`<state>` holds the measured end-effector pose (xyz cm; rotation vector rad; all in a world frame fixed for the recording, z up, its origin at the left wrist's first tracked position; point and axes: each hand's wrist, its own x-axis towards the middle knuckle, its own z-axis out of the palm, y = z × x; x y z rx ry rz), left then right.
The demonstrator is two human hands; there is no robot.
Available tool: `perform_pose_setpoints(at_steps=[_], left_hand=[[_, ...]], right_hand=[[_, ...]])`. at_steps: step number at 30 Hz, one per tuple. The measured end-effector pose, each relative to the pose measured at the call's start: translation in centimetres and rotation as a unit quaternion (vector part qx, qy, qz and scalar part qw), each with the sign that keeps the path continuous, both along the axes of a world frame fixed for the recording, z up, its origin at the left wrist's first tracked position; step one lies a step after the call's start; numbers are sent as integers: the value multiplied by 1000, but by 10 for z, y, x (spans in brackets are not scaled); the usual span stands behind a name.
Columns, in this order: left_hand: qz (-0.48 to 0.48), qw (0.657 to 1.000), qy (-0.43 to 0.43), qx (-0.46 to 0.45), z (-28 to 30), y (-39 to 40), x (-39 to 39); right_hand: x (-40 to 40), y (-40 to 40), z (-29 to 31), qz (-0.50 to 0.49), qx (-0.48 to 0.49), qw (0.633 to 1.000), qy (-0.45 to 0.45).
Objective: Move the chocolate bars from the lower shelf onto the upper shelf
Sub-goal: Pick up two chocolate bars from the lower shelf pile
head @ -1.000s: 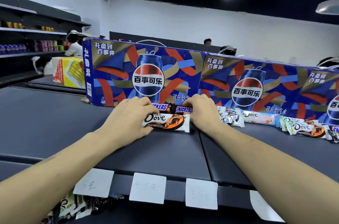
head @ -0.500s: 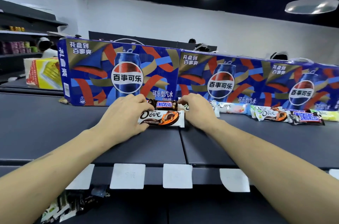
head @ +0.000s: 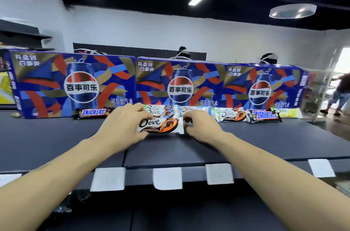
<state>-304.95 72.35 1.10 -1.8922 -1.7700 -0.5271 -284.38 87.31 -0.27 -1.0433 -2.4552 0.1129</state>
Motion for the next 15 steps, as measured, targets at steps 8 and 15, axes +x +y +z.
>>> perform_pose_setpoints(at_steps=[8, 15], left_hand=[[3, 1000, -4, -15, -5, 30, 91], [4, 1000, -8, -16, -6, 61, 156]], right_hand=[[100, 37, -1, -11, -14, 1000, 9], [157, 55, -6, -16, 8, 999, 35]])
